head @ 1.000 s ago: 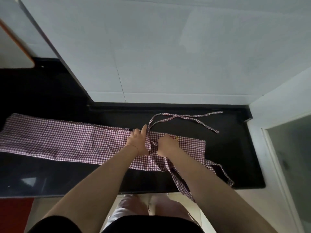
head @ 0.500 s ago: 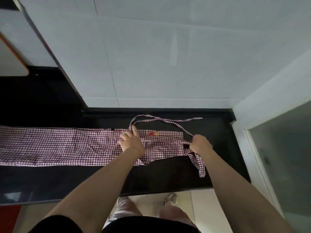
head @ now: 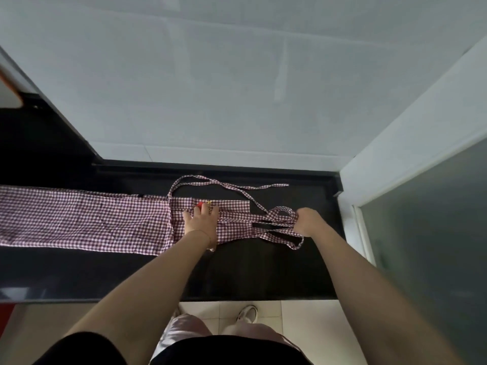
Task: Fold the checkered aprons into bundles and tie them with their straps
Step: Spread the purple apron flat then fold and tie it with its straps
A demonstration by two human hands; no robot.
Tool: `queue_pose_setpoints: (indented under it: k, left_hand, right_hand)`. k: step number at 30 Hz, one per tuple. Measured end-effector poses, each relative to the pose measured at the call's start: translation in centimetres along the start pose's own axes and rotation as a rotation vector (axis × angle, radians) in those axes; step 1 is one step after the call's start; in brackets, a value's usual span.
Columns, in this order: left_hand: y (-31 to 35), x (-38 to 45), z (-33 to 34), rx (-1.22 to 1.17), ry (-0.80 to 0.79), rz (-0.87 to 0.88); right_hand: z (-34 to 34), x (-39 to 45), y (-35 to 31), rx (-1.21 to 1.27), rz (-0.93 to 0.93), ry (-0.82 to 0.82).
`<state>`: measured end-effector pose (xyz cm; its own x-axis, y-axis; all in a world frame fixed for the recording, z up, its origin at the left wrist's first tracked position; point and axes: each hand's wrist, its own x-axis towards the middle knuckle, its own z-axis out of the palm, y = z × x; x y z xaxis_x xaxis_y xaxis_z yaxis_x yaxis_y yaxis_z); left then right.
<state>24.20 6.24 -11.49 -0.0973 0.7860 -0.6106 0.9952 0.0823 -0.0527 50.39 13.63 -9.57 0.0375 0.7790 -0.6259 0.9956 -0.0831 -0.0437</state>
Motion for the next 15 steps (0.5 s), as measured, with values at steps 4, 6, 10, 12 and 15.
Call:
queue_pose_setpoints:
  k: [4,6,10,12,15]
  left_hand:
    - [1.5,0.0,-0.3,-0.190,0.005,-0.033]
    - [2.3,-0.1,0.1,-0.272,0.096,-0.005]
    - [3.3,-0.3,1.2,-0.335,0.171,-0.063]
    - [3.3,-0.1,1.5,-0.329,0.146,-0.065]
    - [3.4,0.4,1.4,-0.280,0.088,0.024]
  right_hand:
    - [0.1,1.8,2.3,-0.006,-0.025,0.025]
    - [-0.5,1.3,2.4,0.113,-0.016,-0.022]
    - [-1.0,0.9,3.3,0.510,0.158,-0.272]
    - [-1.3,0.9,4.1,0.417,0.155,-0.378]
    - [-1.9,1.3,4.2,0.215,0.111,-0.400]
